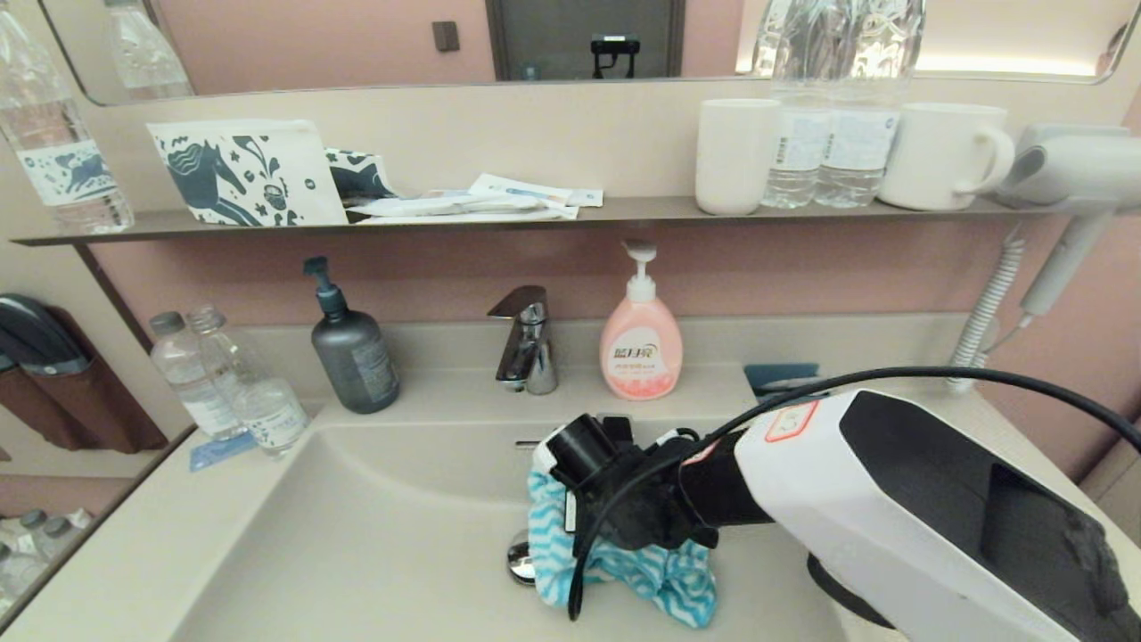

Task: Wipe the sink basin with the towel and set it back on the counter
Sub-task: Wipe the sink

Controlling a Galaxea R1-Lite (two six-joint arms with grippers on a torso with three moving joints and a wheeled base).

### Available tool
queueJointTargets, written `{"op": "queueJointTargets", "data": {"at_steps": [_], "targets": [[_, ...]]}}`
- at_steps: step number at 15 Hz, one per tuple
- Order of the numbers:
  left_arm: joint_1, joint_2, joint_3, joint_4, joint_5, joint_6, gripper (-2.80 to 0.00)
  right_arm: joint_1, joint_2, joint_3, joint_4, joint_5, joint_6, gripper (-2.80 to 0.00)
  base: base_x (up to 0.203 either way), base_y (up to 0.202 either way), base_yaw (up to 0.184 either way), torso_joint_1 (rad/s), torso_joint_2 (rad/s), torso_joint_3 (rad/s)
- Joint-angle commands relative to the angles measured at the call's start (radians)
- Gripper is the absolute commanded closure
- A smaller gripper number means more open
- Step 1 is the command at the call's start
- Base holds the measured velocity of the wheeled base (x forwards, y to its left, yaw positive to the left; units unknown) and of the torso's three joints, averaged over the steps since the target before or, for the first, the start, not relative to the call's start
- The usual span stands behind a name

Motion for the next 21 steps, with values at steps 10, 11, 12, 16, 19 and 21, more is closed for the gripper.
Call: {"op": "queueJointTargets", "data": {"at_steps": [10, 11, 12, 16, 19, 21], "targets": [[0.002, 0.001, 0.0, 0.0, 0.001, 0.0, 0.0, 0.172, -0.079, 0.221, 0.232, 0.007, 0.15, 0.0, 0.0, 0.0, 0.0, 0.0, 0.0, 0.0], [0.0, 0.001, 0.0, 0.0, 0.001, 0.0, 0.0, 0.2, -0.052, 0.194, 0.235, 0.018, 0.185, 0.0, 0.0, 0.0, 0.0, 0.0, 0.0, 0.0], [0.0, 0.001, 0.0, 0.0, 0.001, 0.0, 0.0, 0.216, -0.027, 0.16, 0.245, 0.022, 0.212, 0.0, 0.0, 0.0, 0.0, 0.0, 0.0, 0.0], [0.0, 0.001, 0.0, 0.0, 0.001, 0.0, 0.0, 0.254, 0.049, -0.004, 0.323, 0.041, 0.23, 0.0, 0.0, 0.0, 0.0, 0.0, 0.0, 0.0], [0.0, 0.001, 0.0, 0.0, 0.001, 0.0, 0.0, 0.262, 0.131, -0.22, 0.406, 0.045, 0.23, 0.0, 0.0, 0.0, 0.0, 0.0, 0.0, 0.0], [0.0, 0.001, 0.0, 0.0, 0.001, 0.0, 0.0, 0.276, 0.174, -0.273, 0.398, 0.078, 0.201, 0.0, 0.0, 0.0, 0.0, 0.0, 0.0, 0.0]]}}
